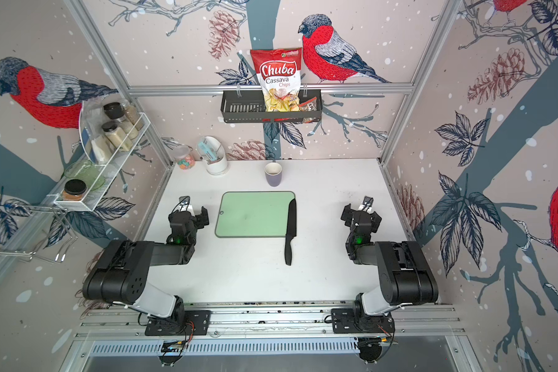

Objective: Align the knife with the edge of the cutting board
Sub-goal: Reset both arms

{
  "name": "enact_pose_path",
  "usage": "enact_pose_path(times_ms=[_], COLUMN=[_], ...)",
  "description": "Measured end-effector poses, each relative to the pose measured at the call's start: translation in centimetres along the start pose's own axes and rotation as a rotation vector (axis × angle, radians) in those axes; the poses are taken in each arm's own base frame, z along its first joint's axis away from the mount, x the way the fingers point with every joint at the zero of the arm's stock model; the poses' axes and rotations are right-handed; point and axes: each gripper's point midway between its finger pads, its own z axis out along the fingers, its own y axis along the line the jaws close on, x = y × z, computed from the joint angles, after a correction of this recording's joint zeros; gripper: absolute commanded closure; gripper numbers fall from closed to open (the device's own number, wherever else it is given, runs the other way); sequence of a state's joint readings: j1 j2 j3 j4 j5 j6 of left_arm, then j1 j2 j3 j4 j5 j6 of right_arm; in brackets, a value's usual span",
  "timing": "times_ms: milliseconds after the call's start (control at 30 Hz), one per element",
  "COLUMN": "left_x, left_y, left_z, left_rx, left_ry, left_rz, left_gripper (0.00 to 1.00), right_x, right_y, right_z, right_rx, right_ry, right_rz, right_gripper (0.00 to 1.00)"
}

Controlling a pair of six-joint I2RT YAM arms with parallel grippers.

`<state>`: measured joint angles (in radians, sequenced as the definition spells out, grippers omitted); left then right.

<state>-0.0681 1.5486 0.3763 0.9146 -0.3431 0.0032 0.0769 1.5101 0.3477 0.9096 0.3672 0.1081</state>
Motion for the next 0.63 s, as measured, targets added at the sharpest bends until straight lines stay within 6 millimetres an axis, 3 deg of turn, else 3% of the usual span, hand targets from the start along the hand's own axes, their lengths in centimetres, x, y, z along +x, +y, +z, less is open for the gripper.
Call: enact_pose_path(times_ms=[633], left_x=[0.19], left_y=[0.08], left_z=[0.00], left_rx=[-0.005], left_ry=[0.008], left_rz=[-0.012], left_gripper=[0.02], right_x=[0.10], right_y=[-0.06], right_z=[0.27], right_rx=[-0.011], right_ry=[0.012], right_rz=[0.003], right_gripper=[0.00])
